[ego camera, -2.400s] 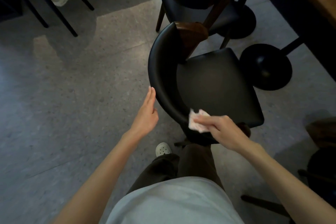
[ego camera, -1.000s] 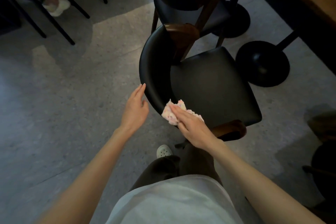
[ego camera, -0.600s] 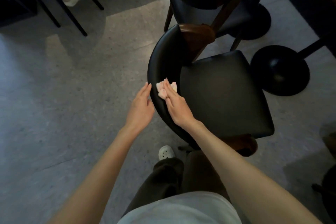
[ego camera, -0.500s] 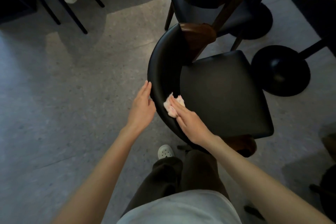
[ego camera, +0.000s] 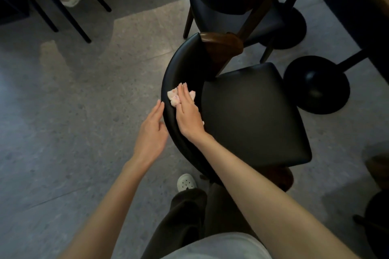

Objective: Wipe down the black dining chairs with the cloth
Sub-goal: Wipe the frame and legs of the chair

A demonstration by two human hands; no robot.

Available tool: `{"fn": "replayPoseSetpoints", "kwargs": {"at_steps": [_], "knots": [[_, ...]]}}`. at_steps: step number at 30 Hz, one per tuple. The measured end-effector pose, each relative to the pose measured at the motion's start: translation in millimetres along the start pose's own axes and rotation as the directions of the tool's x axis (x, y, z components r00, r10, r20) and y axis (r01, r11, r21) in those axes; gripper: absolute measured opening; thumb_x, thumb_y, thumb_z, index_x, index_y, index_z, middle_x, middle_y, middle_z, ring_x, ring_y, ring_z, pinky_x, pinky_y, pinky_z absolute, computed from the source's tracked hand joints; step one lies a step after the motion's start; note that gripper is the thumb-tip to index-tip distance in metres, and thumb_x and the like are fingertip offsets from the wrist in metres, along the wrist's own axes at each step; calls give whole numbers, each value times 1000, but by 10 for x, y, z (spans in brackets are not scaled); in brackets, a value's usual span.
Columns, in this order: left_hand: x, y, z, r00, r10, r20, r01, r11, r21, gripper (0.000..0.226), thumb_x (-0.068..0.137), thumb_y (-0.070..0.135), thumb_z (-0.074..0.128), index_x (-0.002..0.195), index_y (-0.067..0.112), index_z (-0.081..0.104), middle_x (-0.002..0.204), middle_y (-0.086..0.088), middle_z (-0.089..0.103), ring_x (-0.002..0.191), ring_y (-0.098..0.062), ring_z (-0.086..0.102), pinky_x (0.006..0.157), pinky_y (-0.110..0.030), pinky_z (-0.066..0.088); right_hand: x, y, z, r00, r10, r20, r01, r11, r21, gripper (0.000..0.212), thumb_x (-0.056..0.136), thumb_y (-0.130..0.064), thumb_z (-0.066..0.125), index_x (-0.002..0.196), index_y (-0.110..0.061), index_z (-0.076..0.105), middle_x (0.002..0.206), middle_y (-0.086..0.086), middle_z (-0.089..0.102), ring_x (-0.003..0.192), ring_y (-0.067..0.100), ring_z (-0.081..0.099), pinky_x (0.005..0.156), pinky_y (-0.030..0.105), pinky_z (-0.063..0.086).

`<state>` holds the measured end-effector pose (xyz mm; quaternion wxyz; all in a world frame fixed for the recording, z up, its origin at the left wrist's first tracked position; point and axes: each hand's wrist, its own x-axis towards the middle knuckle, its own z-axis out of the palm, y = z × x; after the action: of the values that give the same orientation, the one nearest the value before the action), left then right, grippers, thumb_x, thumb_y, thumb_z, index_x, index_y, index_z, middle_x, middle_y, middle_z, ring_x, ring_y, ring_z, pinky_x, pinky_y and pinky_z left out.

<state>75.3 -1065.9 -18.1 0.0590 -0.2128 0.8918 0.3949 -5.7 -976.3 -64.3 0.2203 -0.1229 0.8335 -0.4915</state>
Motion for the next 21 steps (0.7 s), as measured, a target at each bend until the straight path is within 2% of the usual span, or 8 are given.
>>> {"fn": "replayPoseSetpoints", "kwargs": {"at_steps": [4,6,9,12,14,16,18,21], "knots": [[-15,-29,-9,999,-3,46,4,1000,-17,59,96,-6,33,151,15,24,158,3,20,145,-7,17,120,-27,14,-587,200,-185,976,-165,145,174,984,-50,54,101,1,34,152,-6,16,158,-3,11,138,-8,-1,111,5,-1],[-1,-28,-2,999,-9,46,10,1000,-6,59,96,-7,32,151,14,24,158,3,19,146,-9,15,120,-27,12,-856,362,-319,956,-195,218,210,977,-45,56,100,2,37,152,-11,21,157,-8,15,143,-8,5,114,8,4],[0,-11,23,998,-11,56,10,1000,17,58,99,-1,34,152,15,19,160,4,13,146,-6,11,117,-19,8,-1052,592,-545,936,-172,308,209,974,-91,54,100,-3,40,151,-19,30,156,-13,23,144,-5,16,120,24,14],[20,21,48,1000,-10,4,10,1000,-20,54,103,11,36,153,17,18,160,7,14,145,-1,12,108,-4,7,-988,591,-682,963,-191,188,210,974,-82,54,98,0,40,149,-16,33,158,-7,25,145,0,17,122,33,15],[76,36,66,1000,-13,-26,11,999,-53,51,104,15,35,153,17,20,160,6,17,145,-1,14,111,-10,9,-740,424,-587,975,-206,79,209,977,-37,55,98,0,34,151,-10,25,160,-3,15,148,4,9,122,30,5],[146,46,77,999,-11,-31,9,998,-61,50,104,14,34,152,16,22,159,4,20,144,-2,16,112,-13,10,-422,242,-346,968,-233,92,234,972,3,59,95,-1,30,153,-6,17,160,1,6,149,9,1,122,34,-1],[209,59,70,999,-17,-36,15,997,-79,48,104,15,32,152,17,25,158,4,23,144,-2,18,111,-12,11,-231,167,-82,961,-247,125,247,969,16,60,95,-3,29,153,-5,15,161,5,3,149,12,-2,123,42,1],[262,81,38,997,-58,-50,51,989,-142,45,105,20,29,150,19,29,156,5,29,142,-4,24,116,-19,17,-182,250,41,962,-259,90,254,965,62,55,100,-7,31,153,-7,15,162,5,7,150,10,1,123,42,7]]}}
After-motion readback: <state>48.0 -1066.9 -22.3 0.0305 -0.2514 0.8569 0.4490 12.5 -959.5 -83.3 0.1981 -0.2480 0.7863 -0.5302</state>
